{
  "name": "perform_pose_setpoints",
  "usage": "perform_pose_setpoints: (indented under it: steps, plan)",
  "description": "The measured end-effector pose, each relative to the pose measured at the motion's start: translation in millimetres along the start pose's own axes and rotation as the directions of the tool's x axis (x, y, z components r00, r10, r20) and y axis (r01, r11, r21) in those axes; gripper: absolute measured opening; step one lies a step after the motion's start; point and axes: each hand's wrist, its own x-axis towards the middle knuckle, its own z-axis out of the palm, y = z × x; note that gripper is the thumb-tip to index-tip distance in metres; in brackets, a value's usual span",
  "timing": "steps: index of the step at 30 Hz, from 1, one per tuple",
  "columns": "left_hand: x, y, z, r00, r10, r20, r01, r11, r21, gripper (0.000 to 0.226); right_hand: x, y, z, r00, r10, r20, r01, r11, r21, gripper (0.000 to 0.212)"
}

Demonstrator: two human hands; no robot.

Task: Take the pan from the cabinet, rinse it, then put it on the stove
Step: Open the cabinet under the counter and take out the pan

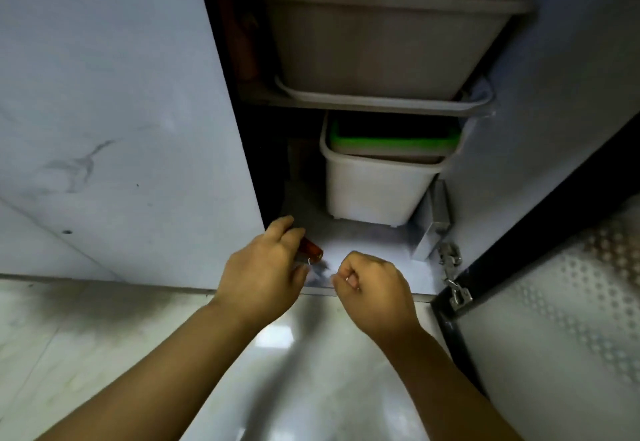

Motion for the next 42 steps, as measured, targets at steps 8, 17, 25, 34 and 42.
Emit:
perform_pose_setpoints:
  steps: [8, 17, 25, 34, 42]
  plan:
    - [31, 5, 15, 0.970, 0.242, -0.018, -0.224, 0.921, 0.317, 0.031, 15, 20, -4, 0.994, 0.067, -0.085, -0.061, 0.996, 0.069, 0.019]
    - [17, 24, 2, 0.978, -0.003, 0.207, -0.136, 0.741, 0.657, 0.030, 3, 25, -9, 0.986, 0.134, -0.099, -0.118, 0.982, 0.150, 0.014]
    - [-62, 5, 4, 0.924, -0.080, 0.374, -0.177, 0.776, 0.605, 0.042, -6, 12, 21, 0.998, 0.058, -0.036, -0.053, 0.990, 0.128, 0.017]
    - [-108, -28, -6, 0.939, -0.286, 0.190, 0.217, 0.924, 0.315, 0.046, 61, -17, 81, 0.999, -0.048, 0.021, 0.051, 0.988, -0.149, 0.035]
    - [-118, -40, -5, 0.908, -0.375, 0.187, 0.317, 0.907, 0.277, 0.051, 111, -27, 105, 0.991, 0.060, 0.118, -0.020, 0.949, -0.314, 0.040]
